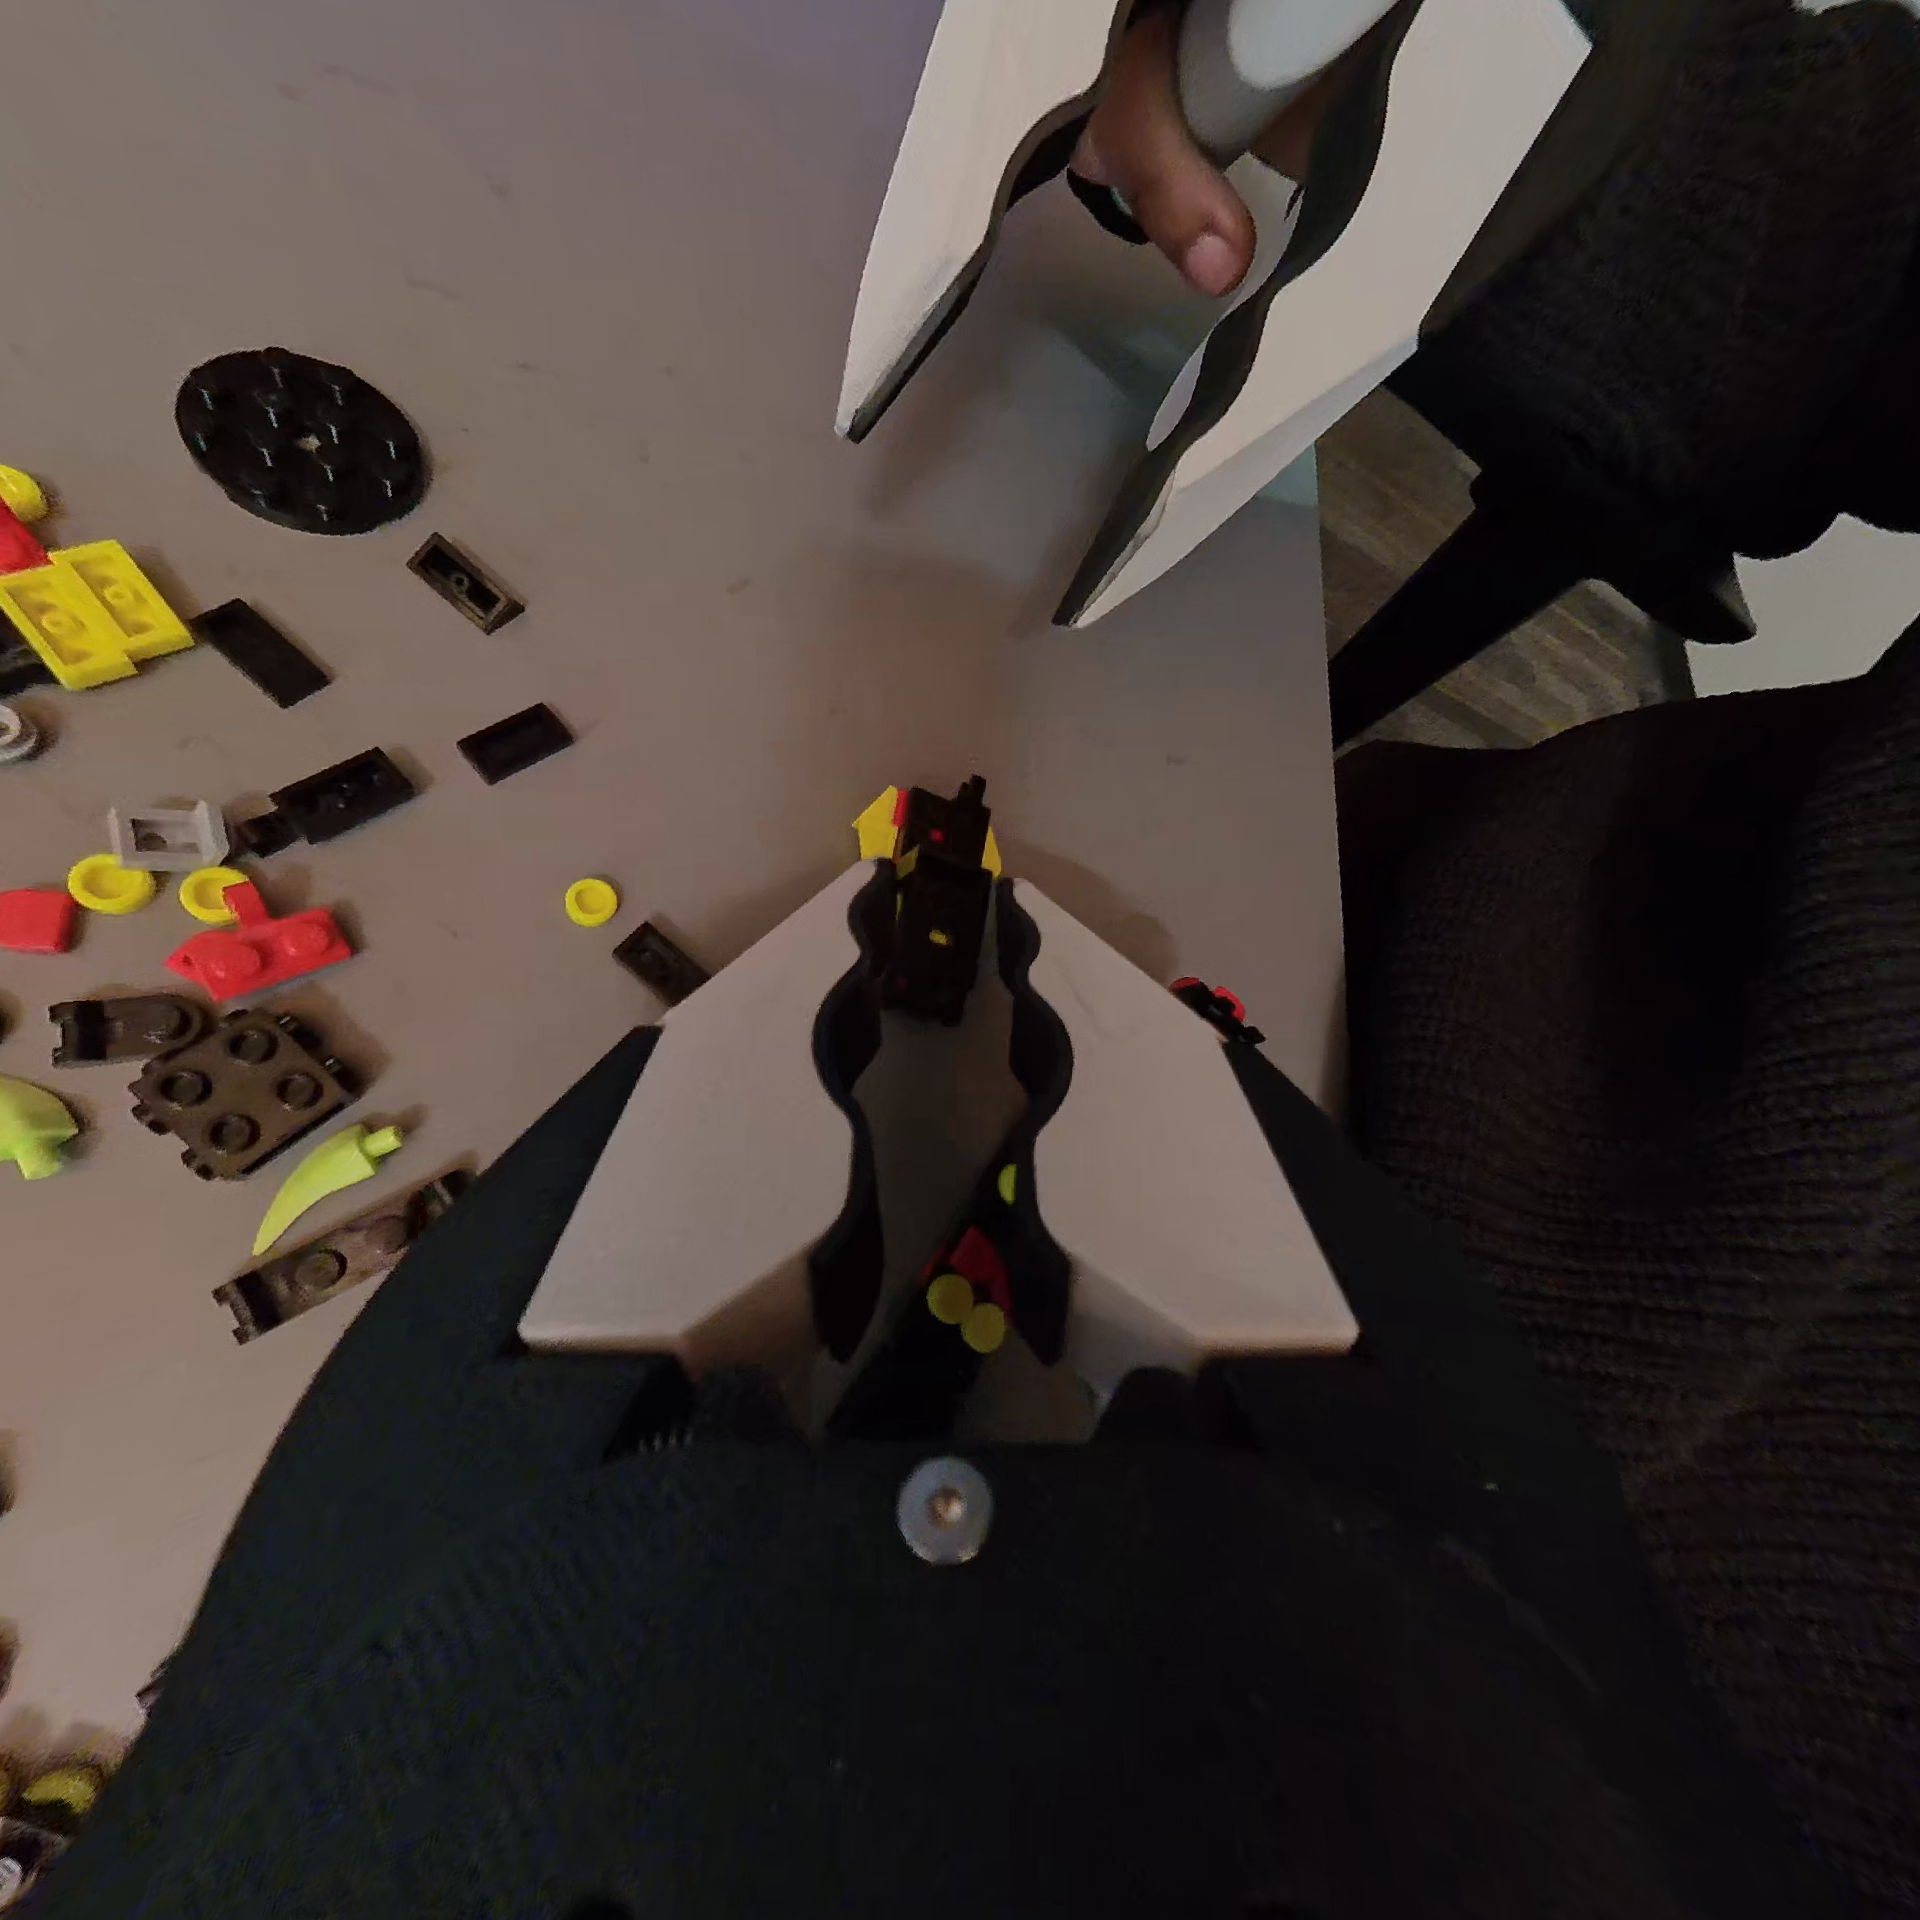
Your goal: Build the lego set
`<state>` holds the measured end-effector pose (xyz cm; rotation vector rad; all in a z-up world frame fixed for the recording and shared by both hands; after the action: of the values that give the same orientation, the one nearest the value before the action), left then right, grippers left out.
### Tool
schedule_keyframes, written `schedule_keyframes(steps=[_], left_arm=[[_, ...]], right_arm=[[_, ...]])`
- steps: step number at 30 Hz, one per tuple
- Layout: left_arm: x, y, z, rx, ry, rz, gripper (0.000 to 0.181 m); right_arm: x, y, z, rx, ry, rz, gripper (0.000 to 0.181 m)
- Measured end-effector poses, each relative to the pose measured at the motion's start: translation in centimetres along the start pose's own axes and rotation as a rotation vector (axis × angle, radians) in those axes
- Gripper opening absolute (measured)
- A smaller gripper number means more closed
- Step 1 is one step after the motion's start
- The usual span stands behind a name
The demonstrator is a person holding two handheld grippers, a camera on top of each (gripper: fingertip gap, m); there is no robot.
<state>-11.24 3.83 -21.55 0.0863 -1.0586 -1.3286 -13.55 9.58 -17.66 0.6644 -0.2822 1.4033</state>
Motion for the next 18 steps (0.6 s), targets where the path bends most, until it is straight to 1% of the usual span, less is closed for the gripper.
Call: schedule_keyframes(steps=[4, 10, 14, 18], left_arm=[[0.5, 0.3, 0.5, 0.031, 0.032, -0.046, 0.018], [1.4, 0.5, 1.4, 0.072, 0.098, -0.094, 0.019], [1.8, -0.5, 2.0, 0.028, 0.138, -0.008, 0.016], [2.4, -1.3, 2.7, 0.004, 0.199, 0.066, 0.019]], right_arm=[[0.0, 0.0, 0.1, 0.003, 0.002, 0.0, 0.033], [0.1, 0.2, 0.1, -0.012, 0.004, -0.011, 0.032], [0.4, 0.6, 0.3, -0.043, 0.011, -0.03, 0.033], [0.6, 1.0, 0.3, -0.031, 0.008, -0.055, 0.028]])
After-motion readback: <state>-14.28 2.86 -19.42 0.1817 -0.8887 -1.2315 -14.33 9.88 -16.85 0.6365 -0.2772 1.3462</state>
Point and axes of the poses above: each gripper's, where its closed fingertips meet, x back along the fingers, z out of its top, y = z × x across the jaws, the point moved 2 cm from there along x, back along the fingers, and after that the axes turned 13 degrees about x, right-handed, at the moved point
